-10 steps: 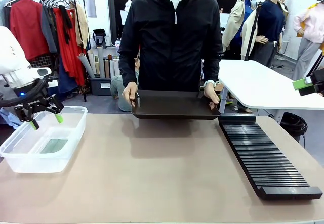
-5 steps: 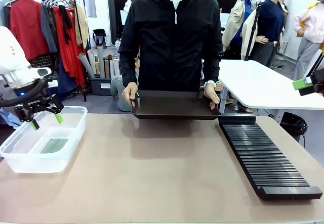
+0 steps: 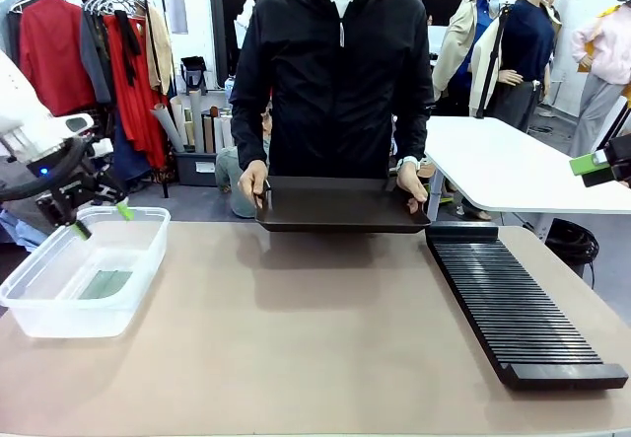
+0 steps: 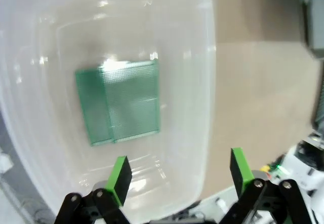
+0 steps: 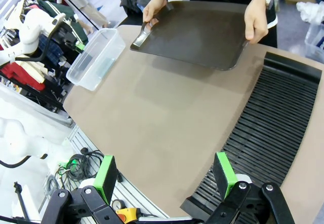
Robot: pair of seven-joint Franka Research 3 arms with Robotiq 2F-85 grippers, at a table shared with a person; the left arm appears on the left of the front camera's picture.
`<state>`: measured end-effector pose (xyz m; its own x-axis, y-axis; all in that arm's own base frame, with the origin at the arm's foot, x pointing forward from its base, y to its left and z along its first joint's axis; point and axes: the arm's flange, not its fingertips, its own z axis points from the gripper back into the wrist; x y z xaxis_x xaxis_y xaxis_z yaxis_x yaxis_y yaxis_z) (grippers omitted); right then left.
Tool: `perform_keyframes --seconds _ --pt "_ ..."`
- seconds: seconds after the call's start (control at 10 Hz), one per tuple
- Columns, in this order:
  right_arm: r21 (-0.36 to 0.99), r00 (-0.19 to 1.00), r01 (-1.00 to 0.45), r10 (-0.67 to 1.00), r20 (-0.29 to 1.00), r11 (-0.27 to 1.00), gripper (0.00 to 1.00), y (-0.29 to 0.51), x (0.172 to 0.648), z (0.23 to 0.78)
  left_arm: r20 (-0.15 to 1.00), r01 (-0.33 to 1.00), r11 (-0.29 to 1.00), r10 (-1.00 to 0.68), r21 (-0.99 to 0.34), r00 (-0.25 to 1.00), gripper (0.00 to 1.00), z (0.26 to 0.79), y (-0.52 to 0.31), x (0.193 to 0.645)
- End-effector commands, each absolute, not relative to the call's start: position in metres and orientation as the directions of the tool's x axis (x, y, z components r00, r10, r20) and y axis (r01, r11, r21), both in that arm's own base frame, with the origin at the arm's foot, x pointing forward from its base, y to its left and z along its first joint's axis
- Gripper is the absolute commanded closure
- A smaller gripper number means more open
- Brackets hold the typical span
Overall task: Sort PCBs into racks and boxes based on the side picked up.
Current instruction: If the short side of the Blank PCB is picked up, insert it into the PCB Rack ; if the long side is picked up, place it in the Organizing box.
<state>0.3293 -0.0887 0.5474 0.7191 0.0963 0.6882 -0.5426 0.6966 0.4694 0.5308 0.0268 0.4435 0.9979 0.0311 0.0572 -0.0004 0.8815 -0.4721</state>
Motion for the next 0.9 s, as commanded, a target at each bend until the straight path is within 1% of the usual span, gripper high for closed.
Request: perform_keyframes --seconds 0.0,0.2,0.3,0.4,0.6,0.7,0.8 --pt "0.470 0.698 -0.562 0.086 0.711 0.680 0.00 -0.087 0.332 0.548 0.113 0.106 0.798 -0.048 -0.593 0.992 0.00 0.455 0.033 0.520" --pt "0.470 0.698 -0.562 0.086 0.711 0.680 0.00 -0.087 0.332 0.548 0.181 0.218 0.692 -0.127 -0.688 0.975 0.00 0.460 0.030 0.522" --pt "0.470 0.698 -0.562 0.086 0.711 0.680 0.00 -0.087 0.332 0.548 0.248 0.284 0.600 -0.145 -0.747 0.958 0.00 0.465 0.033 0.526" --pt "0.470 0.698 -0.562 0.086 0.711 0.680 0.00 -0.087 0.332 0.548 0.317 0.352 0.547 -0.160 -0.760 0.935 0.00 0.466 0.035 0.529" --pt "0.470 0.698 -0.562 0.086 0.711 0.680 0.00 -0.087 0.332 0.548 0.364 0.414 0.420 -0.199 -0.807 0.910 0.00 0.461 0.038 0.533" --pt "0.470 0.698 -0.562 0.086 0.711 0.680 0.00 -0.087 0.332 0.548 0.368 0.397 0.358 -0.150 -0.845 0.918 0.00 0.464 0.047 0.529" --pt "0.470 0.698 -0.562 0.086 0.711 0.680 0.00 -0.087 0.332 0.548 0.386 0.402 0.323 -0.117 -0.857 0.915 0.00 0.467 0.056 0.522"
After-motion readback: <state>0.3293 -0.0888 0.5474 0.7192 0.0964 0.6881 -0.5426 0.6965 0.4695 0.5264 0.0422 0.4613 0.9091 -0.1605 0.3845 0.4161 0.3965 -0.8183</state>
